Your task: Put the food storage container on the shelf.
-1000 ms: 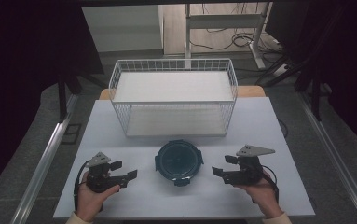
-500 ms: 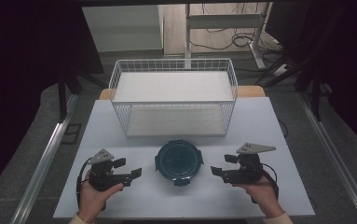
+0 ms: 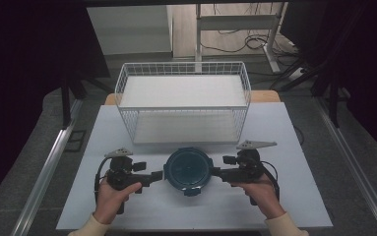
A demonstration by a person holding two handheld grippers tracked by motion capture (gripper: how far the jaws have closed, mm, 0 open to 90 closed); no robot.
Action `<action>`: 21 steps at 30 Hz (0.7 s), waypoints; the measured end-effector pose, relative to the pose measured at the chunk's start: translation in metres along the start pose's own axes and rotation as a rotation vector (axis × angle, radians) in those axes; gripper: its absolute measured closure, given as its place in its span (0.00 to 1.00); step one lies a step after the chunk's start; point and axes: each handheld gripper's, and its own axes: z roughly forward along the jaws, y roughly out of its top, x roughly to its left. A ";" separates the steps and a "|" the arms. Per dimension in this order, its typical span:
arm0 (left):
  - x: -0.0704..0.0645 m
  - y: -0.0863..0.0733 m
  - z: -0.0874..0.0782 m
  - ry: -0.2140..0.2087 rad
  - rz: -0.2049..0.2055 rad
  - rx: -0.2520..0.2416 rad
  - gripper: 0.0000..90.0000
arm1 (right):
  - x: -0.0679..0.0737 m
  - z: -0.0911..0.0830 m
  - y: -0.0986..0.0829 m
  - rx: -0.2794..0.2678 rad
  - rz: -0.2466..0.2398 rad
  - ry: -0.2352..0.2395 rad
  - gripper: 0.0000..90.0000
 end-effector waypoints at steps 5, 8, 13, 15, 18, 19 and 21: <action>0.004 0.000 0.007 0.005 -0.020 0.008 0.14 | -0.002 0.009 0.004 0.023 0.009 0.000 0.21; 0.007 0.005 0.020 -0.012 -0.043 0.041 0.13 | -0.004 0.022 0.007 0.070 0.026 0.016 0.18; 0.010 0.009 0.026 -0.019 -0.061 0.029 0.13 | -0.008 0.035 0.008 0.083 0.051 0.023 0.16; 0.012 0.008 0.032 -0.019 -0.069 0.044 0.12 | -0.013 0.041 0.008 0.099 0.068 0.016 0.16; 0.013 0.007 0.039 -0.021 -0.069 0.057 0.12 | -0.018 0.046 0.008 0.102 0.089 0.024 0.15; 0.013 0.007 0.041 -0.021 -0.068 0.065 0.12 | -0.019 0.048 0.008 0.105 0.092 0.027 0.15; 0.012 0.006 0.045 -0.027 -0.070 0.065 0.12 | -0.022 0.053 0.007 0.118 0.104 0.026 0.15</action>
